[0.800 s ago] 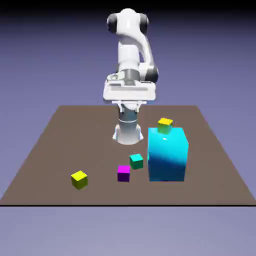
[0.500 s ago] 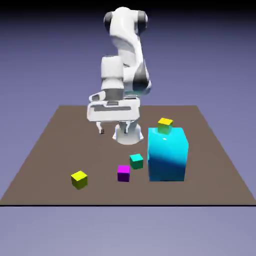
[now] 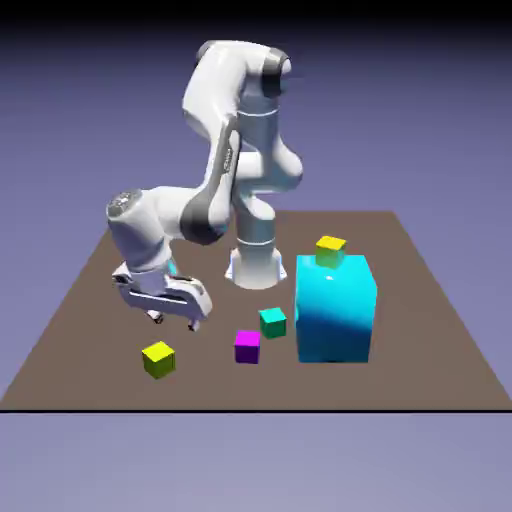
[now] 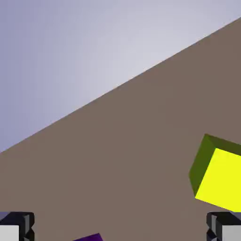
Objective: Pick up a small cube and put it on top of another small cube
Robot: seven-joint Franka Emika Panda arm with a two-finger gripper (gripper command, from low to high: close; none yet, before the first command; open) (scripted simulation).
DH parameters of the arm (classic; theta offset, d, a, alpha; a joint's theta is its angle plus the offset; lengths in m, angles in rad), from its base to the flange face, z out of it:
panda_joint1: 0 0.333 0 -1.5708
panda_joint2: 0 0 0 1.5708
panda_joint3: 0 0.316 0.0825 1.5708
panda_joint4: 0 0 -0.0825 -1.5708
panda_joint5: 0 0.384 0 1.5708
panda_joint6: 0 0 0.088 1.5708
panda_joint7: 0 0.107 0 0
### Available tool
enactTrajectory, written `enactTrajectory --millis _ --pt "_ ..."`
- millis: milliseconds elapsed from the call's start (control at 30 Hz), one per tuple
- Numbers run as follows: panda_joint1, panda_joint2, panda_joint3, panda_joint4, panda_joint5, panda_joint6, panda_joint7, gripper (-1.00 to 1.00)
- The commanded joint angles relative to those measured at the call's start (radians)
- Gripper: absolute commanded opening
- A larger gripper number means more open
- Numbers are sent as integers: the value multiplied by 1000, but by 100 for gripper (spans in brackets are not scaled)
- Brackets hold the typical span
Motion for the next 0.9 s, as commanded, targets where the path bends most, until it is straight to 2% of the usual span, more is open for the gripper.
enactTrajectory --millis 0,433,500,633,667,800,867 --pt "1 36 -18 28 15 -39 -3 0" --pt "7 507 -256 398 207 -540 -37 0" --pt "8 525 -265 412 214 -559 -38 0" --pt "42 560 -230 293 266 -425 -72 0" --pt "42 560 -230 293 266 -425 -72 -100" --pt "11 528 -262 401 218 -547 -41 -100" --pt "-11 464 -203 353 193 -528 5 -100"
